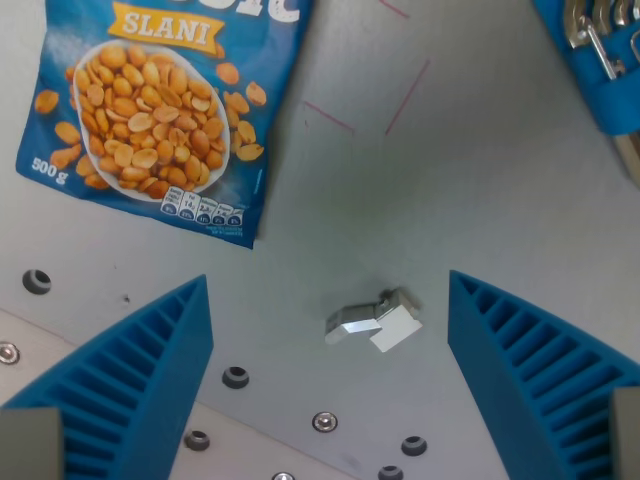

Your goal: Rotate around gripper negative z

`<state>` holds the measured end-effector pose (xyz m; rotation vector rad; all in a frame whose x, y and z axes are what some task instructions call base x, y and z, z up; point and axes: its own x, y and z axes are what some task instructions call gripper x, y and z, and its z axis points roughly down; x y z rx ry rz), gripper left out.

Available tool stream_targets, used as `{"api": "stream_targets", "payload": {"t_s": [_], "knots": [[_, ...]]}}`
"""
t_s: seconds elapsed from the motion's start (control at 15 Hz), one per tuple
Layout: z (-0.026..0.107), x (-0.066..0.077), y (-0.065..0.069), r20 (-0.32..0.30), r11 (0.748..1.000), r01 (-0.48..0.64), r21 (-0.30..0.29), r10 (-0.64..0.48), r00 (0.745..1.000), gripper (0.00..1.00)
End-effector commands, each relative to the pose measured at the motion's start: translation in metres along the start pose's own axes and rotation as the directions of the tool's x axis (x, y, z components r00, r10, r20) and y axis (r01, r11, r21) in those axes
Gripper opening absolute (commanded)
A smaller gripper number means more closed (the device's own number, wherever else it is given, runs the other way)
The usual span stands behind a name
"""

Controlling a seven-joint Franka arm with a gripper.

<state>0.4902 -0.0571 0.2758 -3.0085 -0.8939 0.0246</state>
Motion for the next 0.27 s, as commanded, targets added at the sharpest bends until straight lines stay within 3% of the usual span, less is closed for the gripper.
{"api": "stream_targets", "payload": {"t_s": [0.07,0.27], "knots": [[-0.0016,-0.0004,0.0007,-0.003,0.985,0.172,-0.002,-0.172,0.985,1.0],[-0.0016,-0.0004,0.0007,-0.003,0.978,0.211,-0.003,-0.211,0.978,1.0]]}}
